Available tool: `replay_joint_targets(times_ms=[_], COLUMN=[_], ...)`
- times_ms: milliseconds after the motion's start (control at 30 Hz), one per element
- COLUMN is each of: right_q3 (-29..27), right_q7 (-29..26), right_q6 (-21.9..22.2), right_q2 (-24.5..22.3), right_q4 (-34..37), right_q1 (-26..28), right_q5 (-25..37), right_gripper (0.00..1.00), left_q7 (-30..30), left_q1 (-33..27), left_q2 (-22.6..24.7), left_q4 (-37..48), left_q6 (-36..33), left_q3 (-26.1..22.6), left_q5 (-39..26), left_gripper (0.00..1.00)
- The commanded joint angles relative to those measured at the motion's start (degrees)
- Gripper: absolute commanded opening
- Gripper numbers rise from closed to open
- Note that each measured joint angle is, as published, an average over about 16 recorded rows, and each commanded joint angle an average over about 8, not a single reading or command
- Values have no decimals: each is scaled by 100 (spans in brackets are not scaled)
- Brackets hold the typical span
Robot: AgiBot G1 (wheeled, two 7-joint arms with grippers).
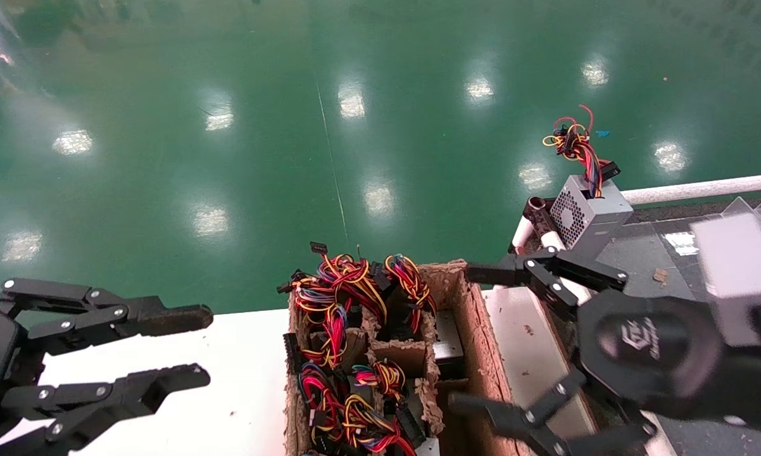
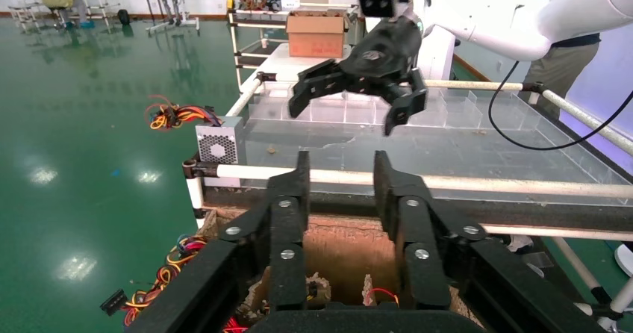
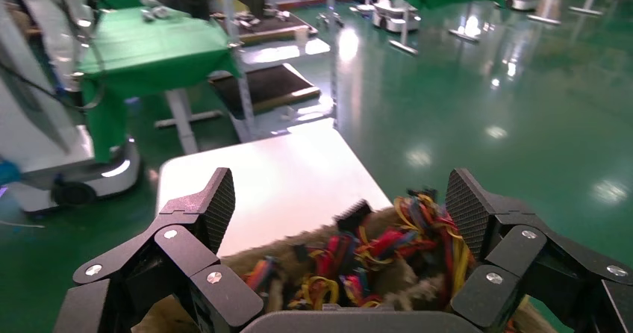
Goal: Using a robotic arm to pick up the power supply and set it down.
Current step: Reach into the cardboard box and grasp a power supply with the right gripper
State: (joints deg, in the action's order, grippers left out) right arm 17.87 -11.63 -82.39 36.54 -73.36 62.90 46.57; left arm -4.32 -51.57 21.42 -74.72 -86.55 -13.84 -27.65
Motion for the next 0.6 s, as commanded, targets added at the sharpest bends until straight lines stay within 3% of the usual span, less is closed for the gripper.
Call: replay_joint_targets(times_ms=[33,300,600], right_q3=[41,454,980], right_q7=[-17,-240,-427], right_q6=[82,648,1348], right_q2=[38,425,1157], right_q4=[17,49,676], right_q1=[36,311,747], right_q5=[108,1037,2173], right_gripper=[100,100,100], left_q7=[1,3,7], left_q1=[-3,-10,-14], left_q2=[1,-1,-3], left_q4=[3,6,7], left_q6=[-2,-3,-1], left_q3=[-3,-12,-21], left_q5=[0,2,7], left_gripper=[100,100,100])
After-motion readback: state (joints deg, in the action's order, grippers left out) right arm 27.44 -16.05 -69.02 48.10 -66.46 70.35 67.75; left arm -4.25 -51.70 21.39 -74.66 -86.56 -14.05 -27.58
